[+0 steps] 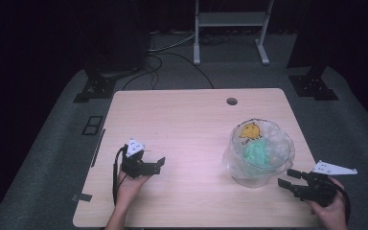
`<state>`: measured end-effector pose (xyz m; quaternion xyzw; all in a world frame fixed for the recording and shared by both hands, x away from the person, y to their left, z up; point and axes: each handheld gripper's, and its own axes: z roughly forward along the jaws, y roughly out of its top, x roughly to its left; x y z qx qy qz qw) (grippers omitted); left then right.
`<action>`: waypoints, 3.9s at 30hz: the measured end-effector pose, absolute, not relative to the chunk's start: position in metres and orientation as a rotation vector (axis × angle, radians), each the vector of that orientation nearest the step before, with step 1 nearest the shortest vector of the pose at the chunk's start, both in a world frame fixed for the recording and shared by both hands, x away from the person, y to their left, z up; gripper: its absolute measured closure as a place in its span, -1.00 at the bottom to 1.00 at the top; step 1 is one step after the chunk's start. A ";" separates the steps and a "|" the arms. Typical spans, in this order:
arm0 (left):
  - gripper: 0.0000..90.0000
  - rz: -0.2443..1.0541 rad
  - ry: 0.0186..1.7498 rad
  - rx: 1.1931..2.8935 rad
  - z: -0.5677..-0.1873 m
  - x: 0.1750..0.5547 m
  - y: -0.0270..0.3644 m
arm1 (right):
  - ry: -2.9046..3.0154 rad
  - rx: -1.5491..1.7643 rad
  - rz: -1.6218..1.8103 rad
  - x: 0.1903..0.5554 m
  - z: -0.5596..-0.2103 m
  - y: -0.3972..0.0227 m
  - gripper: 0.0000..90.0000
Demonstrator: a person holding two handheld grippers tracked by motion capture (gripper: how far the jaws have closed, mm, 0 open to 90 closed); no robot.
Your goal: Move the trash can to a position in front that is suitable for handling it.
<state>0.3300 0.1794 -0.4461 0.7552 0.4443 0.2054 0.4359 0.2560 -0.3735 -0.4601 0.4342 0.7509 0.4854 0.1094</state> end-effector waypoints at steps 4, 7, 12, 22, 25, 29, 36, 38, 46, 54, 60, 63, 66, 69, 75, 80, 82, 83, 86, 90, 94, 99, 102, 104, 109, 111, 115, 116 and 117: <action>-1.00 0.494 1.108 1.867 -0.446 0.330 0.178 | 2.232 1.262 1.423 0.256 -0.461 -0.369 -0.28; -1.00 0.496 1.084 1.877 -0.445 0.328 0.174 | 2.231 1.243 1.420 0.253 -0.459 -0.368 -0.28; -1.00 0.477 1.069 1.862 -0.442 0.326 0.172 | 2.227 1.212 1.430 0.250 -0.455 -0.363 -0.28; -1.00 0.479 1.081 1.843 -0.442 0.326 0.169 | 2.283 1.148 1.383 0.254 -0.454 -0.347 -0.29; -1.00 0.486 1.071 1.845 -0.441 0.325 0.167 | 2.290 1.127 1.371 0.255 -0.453 -0.343 -0.31; -1.00 0.480 1.081 1.837 -0.442 0.326 0.167 | 2.279 1.131 1.376 0.258 -0.452 -0.340 -0.32; -1.00 0.489 1.106 1.787 -0.438 0.325 0.173 | 2.273 1.116 1.338 0.271 -0.446 -0.320 -0.32; -1.00 0.495 1.103 1.779 -0.437 0.326 0.176 | 2.301 1.079 1.295 0.277 -0.443 -0.309 -0.32; -1.00 0.510 1.145 1.721 -0.434 0.326 0.187 | 2.339 0.989 1.333 0.312 -0.423 -0.275 -0.31; -1.00 0.521 1.147 1.699 -0.430 0.325 0.192 | 2.391 0.922 1.290 0.344 -0.420 -0.231 -0.32; -1.00 0.510 1.144 1.690 -0.429 0.325 0.192 | 2.429 0.890 1.244 0.364 -0.426 -0.197 -0.32; -1.00 0.507 1.141 1.685 -0.428 0.325 0.193 | 2.436 0.895 1.294 0.374 -0.424 -0.183 -0.32; -1.00 0.506 1.137 1.671 -0.426 0.324 0.194 | 2.435 0.902 1.346 0.384 -0.422 -0.171 -0.32; -1.00 0.508 1.130 1.664 -0.423 0.323 0.196 | 2.436 0.911 1.377 0.391 -0.422 -0.159 -0.32; -1.00 0.507 1.130 1.646 -0.421 0.324 0.199 | 2.435 0.913 1.418 0.399 -0.423 -0.139 -0.32; -1.00 0.513 1.120 1.642 -0.417 0.323 0.200 | 2.452 0.895 1.439 0.400 -0.424 -0.129 -0.33; -1.00 0.505 1.114 1.637 -0.414 0.322 0.201 | 2.459 0.901 1.461 0.399 -0.427 -0.130 -0.33; -1.00 0.504 1.108 1.638 -0.412 0.323 0.201 | 2.464 0.905 1.458 0.398 -0.428 -0.131 -0.33; -1.00 0.502 1.101 1.634 -0.407 0.325 0.200 | 2.475 0.921 1.435 0.396 -0.434 -0.138 -0.33; -1.00 0.505 1.075 1.627 -0.395 0.331 0.197 | 2.469 0.961 1.420 0.396 -0.435 -0.153 -0.33; -1.00 0.531 1.048 1.644 -0.385 0.341 0.190 | 2.441 0.993 1.408 0.395 -0.429 -0.172 -0.32; -1.00 0.529 1.031 1.638 -0.370 0.355 0.183 | 2.400 1.036 1.406 0.395 -0.422 -0.194 -0.32; -1.00 0.528 1.037 1.645 -0.361 0.367 0.178 | 2.373 1.064 1.423 0.397 -0.419 -0.205 -0.32; -0.90 0.526 1.036 1.645 -0.357 0.372 0.176 | 2.354 1.085 1.445 0.397 -0.417 -0.210 -0.31; -0.84 0.540 1.097 1.667 -0.352 0.391 0.172 | 2.317 1.111 1.478 0.398 -0.412 -0.218 -0.31; -0.80 0.524 1.116 1.671 -0.352 0.397 0.172 | 2.311 1.107 1.479 0.397 -0.410 -0.219 -0.31; -0.70 0.506 1.147 1.692 -0.355 0.406 0.172 | 2.304 1.102 1.479 0.397 -0.407 -0.220 -0.31; -0.67 0.506 1.155 1.694 -0.356 0.408 0.172 | 2.302 1.103 1.481 0.397 -0.406 -0.221 -0.31; -0.57 0.507 1.155 1.698 -0.356 0.409 0.173 | 2.300 1.102 1.483 0.397 -0.406 -0.222 -0.31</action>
